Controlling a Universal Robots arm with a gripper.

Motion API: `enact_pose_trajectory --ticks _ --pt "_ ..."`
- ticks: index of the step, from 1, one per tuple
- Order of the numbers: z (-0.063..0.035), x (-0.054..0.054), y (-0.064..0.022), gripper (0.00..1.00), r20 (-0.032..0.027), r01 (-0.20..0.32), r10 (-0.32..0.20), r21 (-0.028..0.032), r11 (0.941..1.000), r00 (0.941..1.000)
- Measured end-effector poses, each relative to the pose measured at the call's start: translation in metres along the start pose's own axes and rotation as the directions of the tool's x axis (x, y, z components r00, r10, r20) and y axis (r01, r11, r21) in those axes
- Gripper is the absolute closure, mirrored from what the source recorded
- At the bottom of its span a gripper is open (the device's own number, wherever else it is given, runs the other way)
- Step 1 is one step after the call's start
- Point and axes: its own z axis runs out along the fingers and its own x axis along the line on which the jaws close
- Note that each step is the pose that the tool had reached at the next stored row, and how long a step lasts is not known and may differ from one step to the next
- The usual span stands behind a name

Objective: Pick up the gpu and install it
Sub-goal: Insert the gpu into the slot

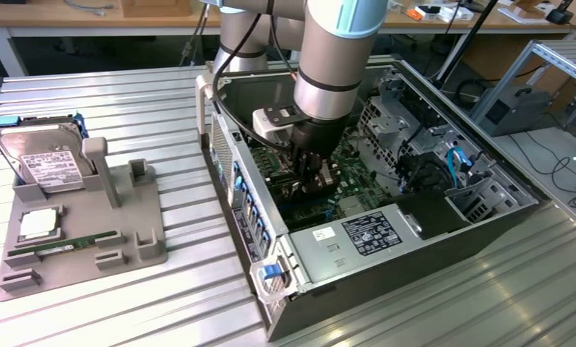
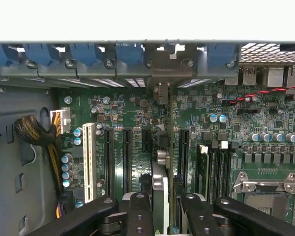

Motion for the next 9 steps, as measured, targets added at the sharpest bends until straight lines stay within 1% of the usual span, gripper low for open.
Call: enact_pose_trajectory --ticks 9 --pt "0.0017 0.0000 0.0000 0.73 -0.0002 0.000 0.000 -0.0001 1.0000 1.0000"
